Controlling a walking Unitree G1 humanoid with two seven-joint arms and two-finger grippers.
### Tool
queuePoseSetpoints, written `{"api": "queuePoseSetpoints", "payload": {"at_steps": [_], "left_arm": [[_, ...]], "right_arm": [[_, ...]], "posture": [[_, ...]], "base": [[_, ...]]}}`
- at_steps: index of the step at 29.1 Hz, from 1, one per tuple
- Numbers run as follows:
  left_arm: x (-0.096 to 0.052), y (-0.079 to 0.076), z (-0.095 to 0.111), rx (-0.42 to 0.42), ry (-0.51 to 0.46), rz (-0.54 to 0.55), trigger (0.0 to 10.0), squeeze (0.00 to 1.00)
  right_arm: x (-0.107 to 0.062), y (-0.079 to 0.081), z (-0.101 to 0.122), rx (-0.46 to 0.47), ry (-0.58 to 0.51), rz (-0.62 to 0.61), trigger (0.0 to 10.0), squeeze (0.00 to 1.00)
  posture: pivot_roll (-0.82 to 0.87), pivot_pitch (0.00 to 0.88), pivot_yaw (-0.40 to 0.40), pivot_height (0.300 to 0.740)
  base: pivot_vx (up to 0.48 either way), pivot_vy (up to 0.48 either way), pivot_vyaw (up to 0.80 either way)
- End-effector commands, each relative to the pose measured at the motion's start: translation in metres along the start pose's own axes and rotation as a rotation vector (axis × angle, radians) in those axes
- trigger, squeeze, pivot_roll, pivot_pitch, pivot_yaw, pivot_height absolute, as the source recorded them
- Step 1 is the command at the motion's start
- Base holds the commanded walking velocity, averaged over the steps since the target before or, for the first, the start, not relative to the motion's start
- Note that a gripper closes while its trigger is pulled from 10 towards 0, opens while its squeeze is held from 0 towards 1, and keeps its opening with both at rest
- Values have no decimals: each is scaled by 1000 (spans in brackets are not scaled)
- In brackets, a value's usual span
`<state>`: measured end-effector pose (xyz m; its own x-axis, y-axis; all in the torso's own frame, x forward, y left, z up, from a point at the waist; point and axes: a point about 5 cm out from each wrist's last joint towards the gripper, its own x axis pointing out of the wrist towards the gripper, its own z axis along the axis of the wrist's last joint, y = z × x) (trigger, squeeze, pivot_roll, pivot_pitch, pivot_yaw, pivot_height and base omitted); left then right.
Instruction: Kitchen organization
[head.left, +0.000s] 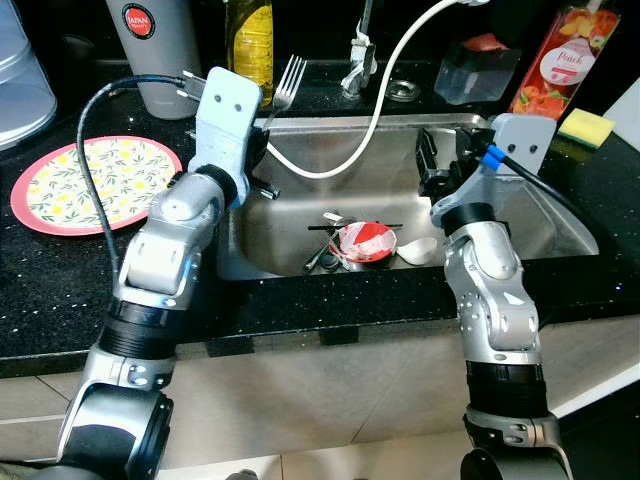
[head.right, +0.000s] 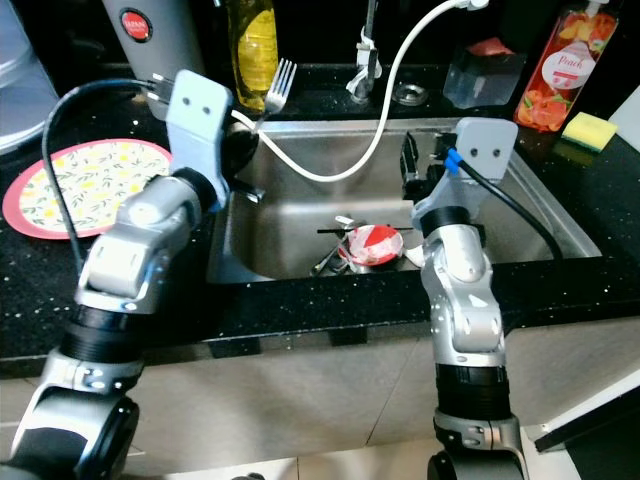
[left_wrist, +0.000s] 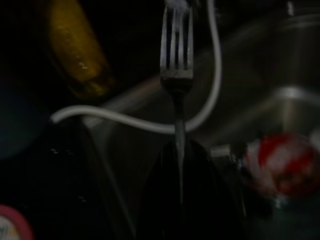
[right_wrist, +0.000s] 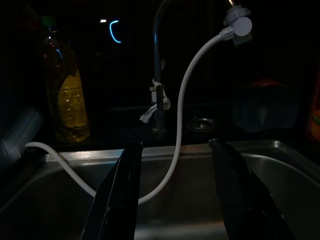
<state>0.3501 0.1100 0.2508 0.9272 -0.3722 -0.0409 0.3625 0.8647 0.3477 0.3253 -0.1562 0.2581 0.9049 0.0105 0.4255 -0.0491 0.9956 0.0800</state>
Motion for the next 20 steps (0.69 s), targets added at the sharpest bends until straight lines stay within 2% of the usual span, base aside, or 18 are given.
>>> {"api": "queuePoseSetpoints", "payload": {"at_steps": [1, 5, 6, 8, 9, 10, 13, 14, 15, 17, 19, 20], "left_arm": [[-1, 1, 0, 22, -2, 33, 10000, 0], [-2, 6, 8, 9, -67, 77, 10000, 0], [-4, 8, 15, -12, -118, 92, 10000, 239], [-4, 8, 15, -12, -118, 92, 10000, 239], [-6, 12, 24, -41, -184, 127, 10000, 1000], [-6, 12, 24, -41, -184, 127, 10000, 1000], [-19, 18, 63, -126, -470, 153, 10000, 1000], [-19, 18, 63, -126, -470, 153, 10000, 1000], [-24, 21, 74, -134, -554, 154, 10000, 0], [-26, 21, 78, -123, -576, 131, 10000, 0], [-30, 32, 77, -151, -586, 181, 10000, 0], [-30, 32, 77, -151, -586, 181, 10000, 0]], "right_arm": [[1, -1, 1, 11, -15, -10, 10000, 0], [3, 1, 1, 16, -22, -12, 10000, 0], [3, 1, 2, 18, -26, -15, 10000, 0], [3, 1, 2, 18, -26, -15, 10000, 0], [2, 0, 2, 18, -28, -19, 10000, 0], [2, 0, 2, 18, -28, -19, 10000, 0], [0, -2, 3, 16, -32, -26, 10000, 0], [0, -2, 3, 16, -32, -26, 10000, 0], [0, -2, 3, 15, -33, -28, 10000, 0], [1, -2, 3, 15, -34, -27, 10000, 0], [2, 1, 4, 19, -40, -18, 10000, 0], [2, 1, 4, 19, -40, -18, 10000, 0]], "posture": [[203, 19, -29, 740], [204, 18, -28, 740], [199, 17, -21, 740], [199, 17, -21, 740], [193, 15, -20, 740], [193, 15, -20, 740], [185, 11, -16, 740], [185, 11, -16, 740], [187, 10, -17, 740], [185, 11, -18, 740], [187, 9, -16, 740], [187, 9, -16, 740]], "base": [[0, 0, 0], [0, 0, 0], [0, 0, 0], [0, 0, 0], [0, 0, 0], [0, 0, 0], [0, 0, 0], [0, 0, 0], [0, 0, 0], [0, 0, 0], [0, 0, 0], [0, 0, 0]]}}
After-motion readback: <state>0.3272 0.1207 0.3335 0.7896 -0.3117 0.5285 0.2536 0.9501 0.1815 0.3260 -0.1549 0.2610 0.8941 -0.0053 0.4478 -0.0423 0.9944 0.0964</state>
